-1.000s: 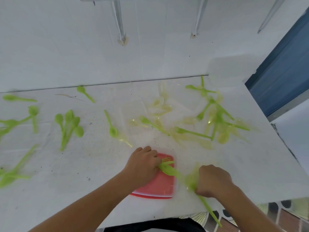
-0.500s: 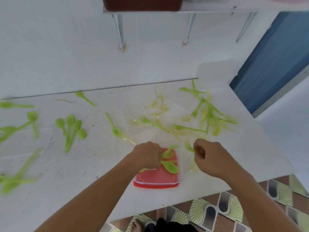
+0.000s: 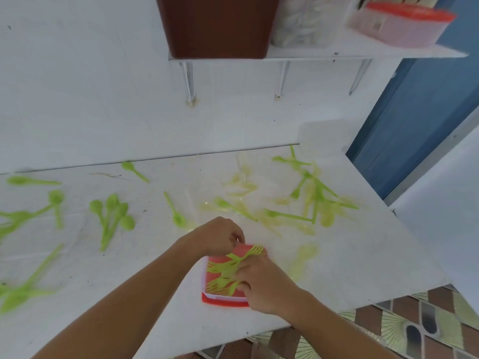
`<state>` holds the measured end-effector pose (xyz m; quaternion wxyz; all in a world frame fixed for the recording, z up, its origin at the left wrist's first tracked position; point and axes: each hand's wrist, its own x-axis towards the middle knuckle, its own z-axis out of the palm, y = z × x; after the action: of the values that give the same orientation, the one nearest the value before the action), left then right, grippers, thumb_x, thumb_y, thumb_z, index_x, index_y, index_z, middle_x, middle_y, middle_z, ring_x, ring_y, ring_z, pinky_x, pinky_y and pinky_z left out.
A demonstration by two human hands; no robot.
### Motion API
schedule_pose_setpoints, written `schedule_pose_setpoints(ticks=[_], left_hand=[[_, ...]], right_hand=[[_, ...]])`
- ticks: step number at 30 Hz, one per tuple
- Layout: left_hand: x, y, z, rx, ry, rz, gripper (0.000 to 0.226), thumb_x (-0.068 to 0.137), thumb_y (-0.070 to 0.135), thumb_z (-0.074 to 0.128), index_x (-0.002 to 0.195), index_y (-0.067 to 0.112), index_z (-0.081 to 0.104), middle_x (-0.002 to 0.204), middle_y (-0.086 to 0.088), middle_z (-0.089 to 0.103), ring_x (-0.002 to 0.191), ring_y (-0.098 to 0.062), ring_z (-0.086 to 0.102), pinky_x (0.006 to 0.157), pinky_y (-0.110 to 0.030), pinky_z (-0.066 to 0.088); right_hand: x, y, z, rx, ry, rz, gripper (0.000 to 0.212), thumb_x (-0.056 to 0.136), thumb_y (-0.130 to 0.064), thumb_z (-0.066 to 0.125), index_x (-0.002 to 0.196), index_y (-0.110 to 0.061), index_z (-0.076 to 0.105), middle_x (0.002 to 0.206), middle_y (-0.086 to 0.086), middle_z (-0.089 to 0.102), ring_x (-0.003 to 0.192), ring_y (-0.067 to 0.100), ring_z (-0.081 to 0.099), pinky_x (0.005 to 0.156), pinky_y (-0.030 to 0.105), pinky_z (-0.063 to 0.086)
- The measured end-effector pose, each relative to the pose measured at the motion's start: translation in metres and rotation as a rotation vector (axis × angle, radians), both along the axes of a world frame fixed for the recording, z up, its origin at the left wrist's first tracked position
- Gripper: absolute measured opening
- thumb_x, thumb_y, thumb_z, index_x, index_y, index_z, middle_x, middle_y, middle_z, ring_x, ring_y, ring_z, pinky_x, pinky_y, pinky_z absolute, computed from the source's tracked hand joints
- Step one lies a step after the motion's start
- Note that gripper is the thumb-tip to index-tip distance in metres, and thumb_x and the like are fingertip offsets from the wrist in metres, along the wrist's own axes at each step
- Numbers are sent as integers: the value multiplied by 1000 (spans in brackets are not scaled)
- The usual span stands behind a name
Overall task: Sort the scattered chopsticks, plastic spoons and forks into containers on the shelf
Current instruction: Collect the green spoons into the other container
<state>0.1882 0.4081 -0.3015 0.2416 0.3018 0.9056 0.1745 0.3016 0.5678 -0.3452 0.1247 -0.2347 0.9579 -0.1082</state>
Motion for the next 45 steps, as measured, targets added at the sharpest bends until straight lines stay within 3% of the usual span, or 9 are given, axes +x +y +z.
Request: schedule_pose_setpoints(ticks=[6, 9, 12, 21, 26, 33, 38, 42, 45], left_hand=[[24, -18, -25, -20, 211, -29, 35, 92, 44, 61, 122, 32, 73, 124, 8, 61, 116, -17, 55, 94, -34, 50], [42, -30, -49, -143, 430, -108, 45, 77, 71, 55, 104, 40, 75, 114, 11, 65, 111, -25, 57, 83, -41, 54], [48, -33, -60, -117, 506, -83, 33, 69, 62, 72, 93, 41, 75, 102, 16, 67, 106, -25, 61, 73, -38, 54], [1, -10, -38, 274, 424, 130, 23, 87, 37, 61, 103, 32, 76, 101, 18, 66, 93, -12, 61, 79, -31, 54], [-49, 52, -29, 236, 340, 171, 25, 96, 38, 59, 119, 37, 71, 116, 21, 63, 114, -7, 57, 91, -29, 52], [-142, 156, -61, 44, 305, 220, 45, 97, 37, 62, 142, 33, 57, 145, 14, 50, 134, -15, 47, 100, -35, 51], [-179, 145, -89, -67, 386, 465, 50, 85, 25, 76, 133, 23, 63, 135, 2, 59, 123, -30, 51, 85, -44, 57], [-185, 130, -109, -12, 365, 431, 48, 80, 7, 78, 124, 23, 66, 108, 5, 67, 105, -28, 55, 79, -45, 60], [-190, 129, -110, 76, 387, 490, 43, 77, -2, 74, 113, 22, 71, 91, 8, 67, 90, -25, 66, 69, -36, 59]], right_hand=[[0, 43, 2, -154, 163, -434, 49, 80, -19, 62, 128, -28, 62, 125, -5, 50, 113, 21, 47, 92, 33, 49], [-2, 33, -9, -126, 145, -384, 25, 74, -20, 76, 97, -31, 77, 100, -7, 50, 97, 19, 44, 74, 30, 51], [-6, 19, -23, -14, 163, -300, 13, 63, -26, 81, 72, -35, 77, 89, -11, 47, 90, 17, 32, 69, 30, 48], [-40, 90, 5, -438, 347, -685, 22, 77, -11, 62, 91, -25, 72, 87, -18, 54, 81, 2, 51, 73, 14, 41], [-115, 184, 7, -357, 114, -987, 29, 88, -13, 65, 111, -29, 71, 104, -5, 63, 90, 11, 57, 79, 25, 45], [-220, 234, -24, 76, 119, -478, 62, 80, -4, 56, 134, -34, 63, 134, -3, 50, 125, 26, 44, 95, 37, 45], [-254, 249, -45, 239, 249, -109, 26, 65, -8, 67, 84, -26, 65, 100, -7, 58, 106, 26, 51, 82, 42, 41], [-266, 260, -38, -296, 343, -198, 25, 77, -5, 63, 85, -28, 64, 91, -18, 66, 106, 14, 54, 92, 36, 31], [-299, 267, -13, -797, 136, -616, 32, 86, 1, 58, 77, -30, 61, 77, -19, 66, 79, 19, 63, 74, 24, 41]])
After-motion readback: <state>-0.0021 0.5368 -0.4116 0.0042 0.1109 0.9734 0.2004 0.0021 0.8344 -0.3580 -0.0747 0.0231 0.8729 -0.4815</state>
